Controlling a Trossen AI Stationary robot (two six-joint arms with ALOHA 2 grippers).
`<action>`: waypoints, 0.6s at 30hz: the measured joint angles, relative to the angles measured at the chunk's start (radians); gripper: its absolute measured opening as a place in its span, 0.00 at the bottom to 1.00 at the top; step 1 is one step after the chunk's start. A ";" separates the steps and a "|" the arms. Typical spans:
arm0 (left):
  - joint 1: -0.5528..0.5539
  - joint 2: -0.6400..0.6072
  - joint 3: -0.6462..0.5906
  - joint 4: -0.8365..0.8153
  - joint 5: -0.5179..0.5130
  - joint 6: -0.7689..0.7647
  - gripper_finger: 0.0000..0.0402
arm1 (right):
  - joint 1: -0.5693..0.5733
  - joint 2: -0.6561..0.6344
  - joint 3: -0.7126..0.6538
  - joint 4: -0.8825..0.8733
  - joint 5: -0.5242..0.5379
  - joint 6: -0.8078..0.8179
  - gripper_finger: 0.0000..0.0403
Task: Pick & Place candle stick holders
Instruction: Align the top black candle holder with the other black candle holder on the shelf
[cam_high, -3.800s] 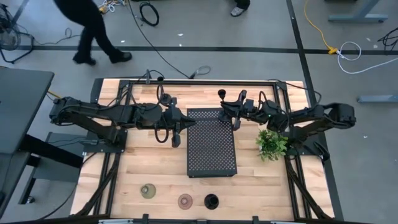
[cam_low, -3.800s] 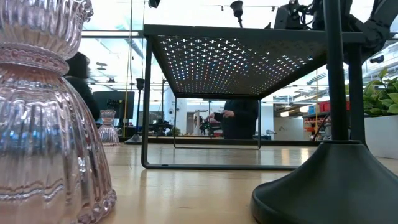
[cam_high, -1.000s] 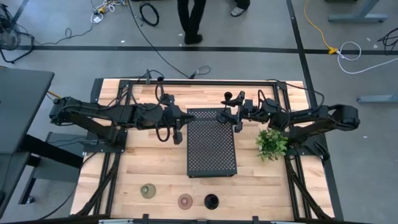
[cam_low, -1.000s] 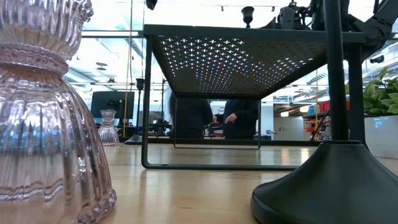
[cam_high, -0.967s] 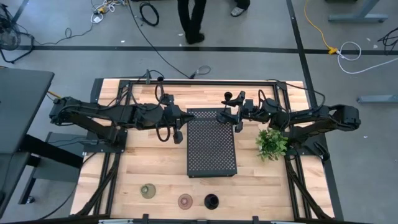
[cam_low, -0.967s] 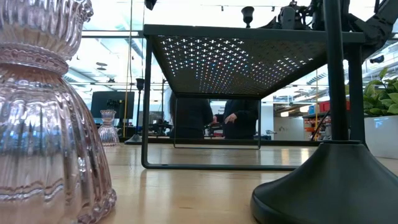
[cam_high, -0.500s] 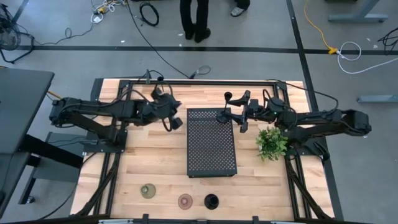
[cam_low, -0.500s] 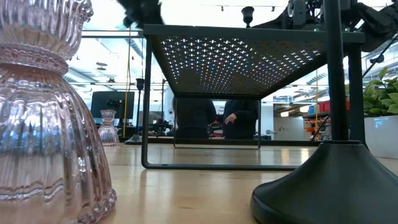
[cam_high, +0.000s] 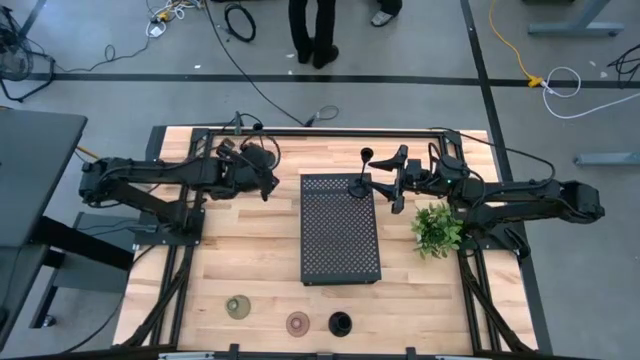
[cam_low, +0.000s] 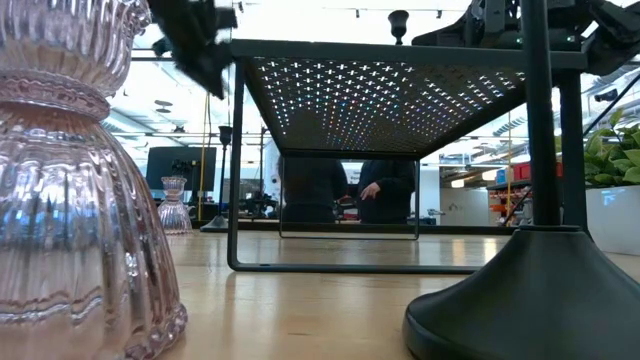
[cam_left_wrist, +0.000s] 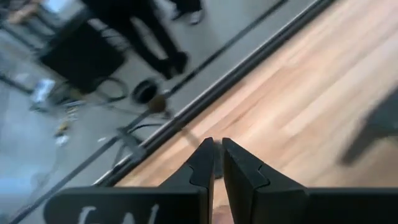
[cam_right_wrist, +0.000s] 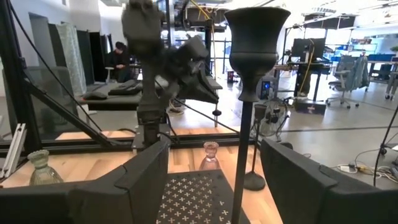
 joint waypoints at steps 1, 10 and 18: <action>0.003 -0.014 -0.033 -0.013 -0.016 -0.023 0.09 | 0.000 0.000 0.000 0.000 0.000 0.000 0.64; 0.031 -0.185 -0.371 0.194 -0.031 -0.137 0.09 | 0.003 -0.004 0.000 -0.016 0.005 -0.008 0.64; 0.063 -0.306 -0.648 0.765 -0.074 0.105 0.07 | 0.003 -0.006 0.000 -0.016 0.013 -0.009 0.64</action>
